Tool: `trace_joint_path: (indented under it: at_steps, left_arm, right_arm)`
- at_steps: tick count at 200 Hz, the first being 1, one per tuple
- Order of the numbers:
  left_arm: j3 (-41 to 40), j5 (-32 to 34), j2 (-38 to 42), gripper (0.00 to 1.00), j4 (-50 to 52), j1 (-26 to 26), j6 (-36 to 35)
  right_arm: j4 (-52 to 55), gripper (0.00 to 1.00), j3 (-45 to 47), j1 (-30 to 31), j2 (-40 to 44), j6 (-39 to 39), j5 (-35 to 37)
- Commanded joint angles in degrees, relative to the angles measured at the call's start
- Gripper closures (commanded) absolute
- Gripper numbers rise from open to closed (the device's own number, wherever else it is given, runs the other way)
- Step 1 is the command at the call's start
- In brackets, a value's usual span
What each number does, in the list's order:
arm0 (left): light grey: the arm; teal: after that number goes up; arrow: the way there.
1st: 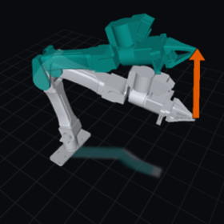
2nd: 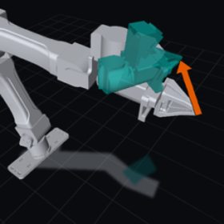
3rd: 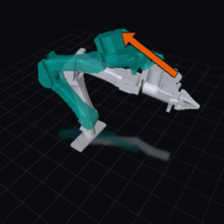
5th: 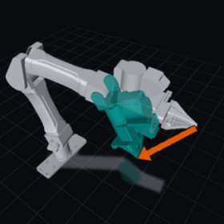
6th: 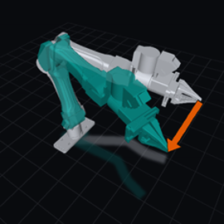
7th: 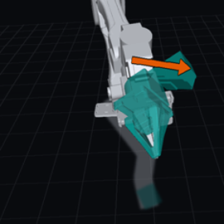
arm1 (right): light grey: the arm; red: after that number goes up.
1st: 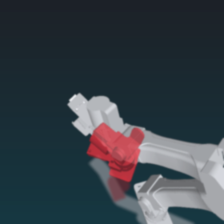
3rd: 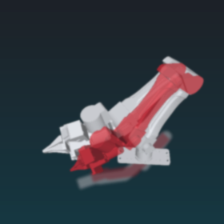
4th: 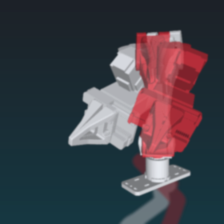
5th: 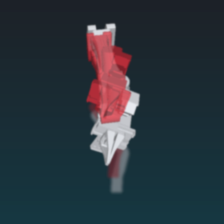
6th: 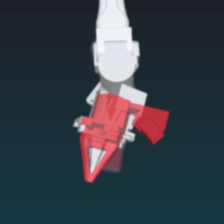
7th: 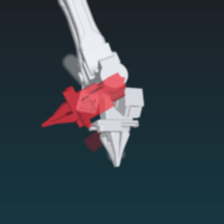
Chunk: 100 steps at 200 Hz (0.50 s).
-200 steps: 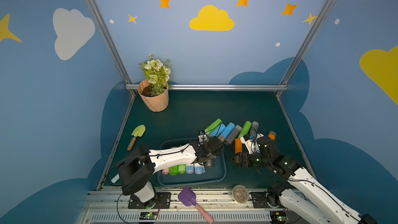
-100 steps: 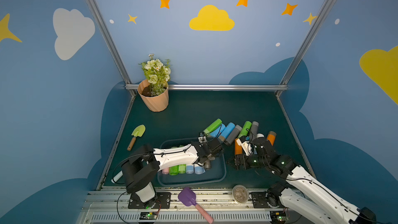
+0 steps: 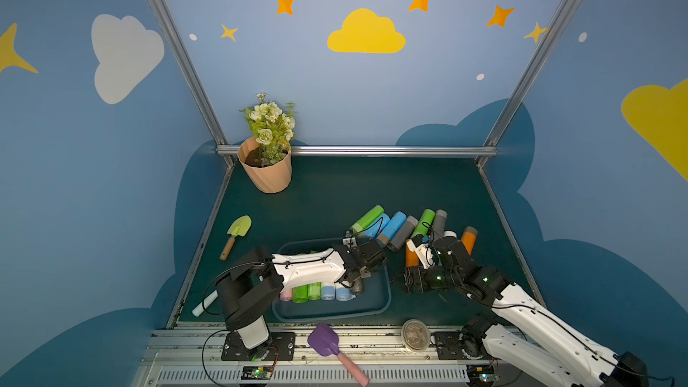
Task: Put the roll of trash bags into the storage box
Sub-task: Place the roll of trash bags in the storage box.
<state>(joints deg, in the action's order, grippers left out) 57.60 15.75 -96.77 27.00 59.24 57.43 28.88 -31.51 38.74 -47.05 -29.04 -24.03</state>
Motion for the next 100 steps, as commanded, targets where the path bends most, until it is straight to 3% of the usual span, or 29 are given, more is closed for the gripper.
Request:
trace_joint_path:
  at_steps: [1,100]
  left_arm:
    - [0.89,0.51,-0.67,0.63,0.86,-0.25,-0.74]
    - [0.89,-0.28,-1.75,0.62,0.50,-0.45,-0.34]
  right_arm:
    - [-0.43,0.03,-1.75,0.27,-0.75,1.33,0.53]
    - [-0.04,0.03,-1.55,0.24,-1.03,1.68,0.92]
